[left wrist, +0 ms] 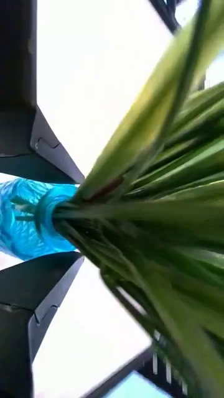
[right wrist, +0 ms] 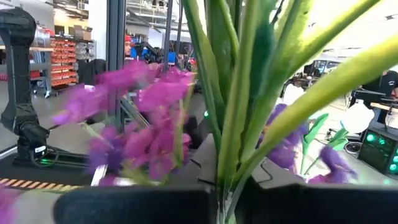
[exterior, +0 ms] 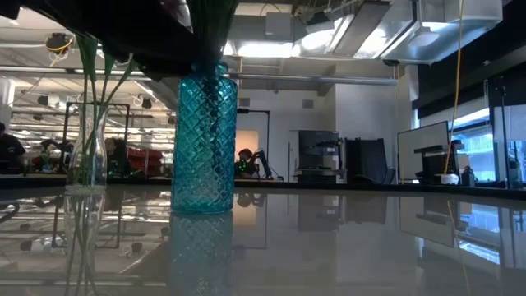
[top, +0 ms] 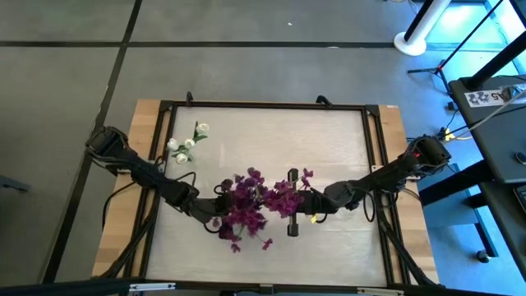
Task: Sort flowers into vase by color
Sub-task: Put the violet flower into the transparent blue vase
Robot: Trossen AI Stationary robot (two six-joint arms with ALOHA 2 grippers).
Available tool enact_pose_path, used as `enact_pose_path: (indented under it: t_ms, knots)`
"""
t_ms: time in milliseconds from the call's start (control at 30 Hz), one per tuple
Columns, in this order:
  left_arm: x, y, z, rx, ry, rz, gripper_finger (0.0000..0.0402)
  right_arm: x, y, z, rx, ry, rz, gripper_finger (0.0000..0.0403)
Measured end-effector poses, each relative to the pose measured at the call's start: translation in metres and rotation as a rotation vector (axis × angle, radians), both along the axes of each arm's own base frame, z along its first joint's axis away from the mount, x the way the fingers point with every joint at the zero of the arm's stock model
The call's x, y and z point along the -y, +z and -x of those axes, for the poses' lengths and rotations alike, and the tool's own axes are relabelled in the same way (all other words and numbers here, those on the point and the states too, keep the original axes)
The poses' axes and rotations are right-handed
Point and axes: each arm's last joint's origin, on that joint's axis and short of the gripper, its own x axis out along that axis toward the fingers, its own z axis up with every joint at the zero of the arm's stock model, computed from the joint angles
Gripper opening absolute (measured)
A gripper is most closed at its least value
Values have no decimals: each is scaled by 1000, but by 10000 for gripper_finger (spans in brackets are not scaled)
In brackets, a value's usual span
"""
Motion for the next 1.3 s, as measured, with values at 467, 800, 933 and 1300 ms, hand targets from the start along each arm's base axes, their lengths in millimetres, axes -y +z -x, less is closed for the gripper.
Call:
enact_pose_path:
  t_ms: [467,800,933,1300]
  knots:
    - [-5,-3,0,-33,28,53,152,0,0,0,3,-1,5,17]
    - [-13,-4,-4,-38,60,50,65,4,-12,-11,-21,-9,-13,17]
    - [-13,-4,-4,-38,60,49,60,4,-15,-12,-38,-13,-11,17]
    - [-13,-4,-4,-38,58,49,60,5,-18,-12,-58,-51,16,17]
